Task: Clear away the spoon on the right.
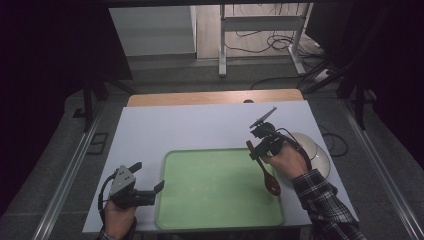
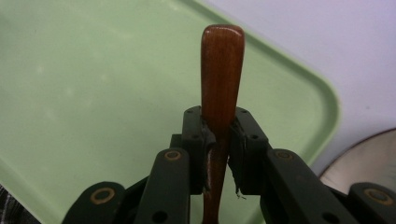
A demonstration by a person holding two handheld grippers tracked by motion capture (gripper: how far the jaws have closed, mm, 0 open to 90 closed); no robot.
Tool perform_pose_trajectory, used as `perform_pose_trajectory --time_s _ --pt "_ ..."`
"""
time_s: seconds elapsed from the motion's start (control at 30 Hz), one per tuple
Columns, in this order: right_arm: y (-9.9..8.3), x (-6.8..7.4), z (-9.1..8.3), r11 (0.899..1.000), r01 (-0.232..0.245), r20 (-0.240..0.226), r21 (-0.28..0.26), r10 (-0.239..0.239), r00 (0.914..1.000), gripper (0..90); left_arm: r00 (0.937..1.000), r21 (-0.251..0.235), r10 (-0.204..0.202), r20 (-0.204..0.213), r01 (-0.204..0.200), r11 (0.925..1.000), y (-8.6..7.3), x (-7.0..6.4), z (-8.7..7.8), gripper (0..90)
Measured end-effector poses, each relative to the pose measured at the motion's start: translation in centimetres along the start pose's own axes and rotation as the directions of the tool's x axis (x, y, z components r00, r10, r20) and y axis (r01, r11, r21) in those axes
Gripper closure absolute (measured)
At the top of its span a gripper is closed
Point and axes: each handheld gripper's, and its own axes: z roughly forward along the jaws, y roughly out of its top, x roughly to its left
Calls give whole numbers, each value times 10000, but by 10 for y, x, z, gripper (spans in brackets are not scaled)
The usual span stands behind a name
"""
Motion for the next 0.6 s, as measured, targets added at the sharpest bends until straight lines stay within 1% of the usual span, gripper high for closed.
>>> perform_pose_trajectory --time_s 0.13,0.17,0.27,0.3,0.43,0.47,0.6 --pt "0 4 7 10000 41 -43 59 -40 10000 778 10000 -8 -8 -4 8 10000 0 0 0 14" --pt "-1 5 12 9999 64 -95 92 -63 9999 778 10000 -14 -14 -1 14 10000 0 0 0 14" --pt "-4 7 21 9999 26 -39 165 -26 10000 777 10000 -7 -4 6 4 10000 0 0 0 14" --pt "-4 7 21 9999 26 -39 165 -26 10000 777 10000 -7 -4 6 4 10000 0 0 0 14" --pt "-9 7 31 9998 22 -68 188 -21 10000 777 10000 -2 -4 6 4 10000 0 0 0 14" --pt "-11 7 35 9999 -56 -18 153 56 10000 777 10000 -2 -9 2 9 10000 0 0 0 14" --pt "-15 6 38 9999 -80 -37 104 81 10000 775 10000 3 -1 -1 1 10000 0 0 0 14"
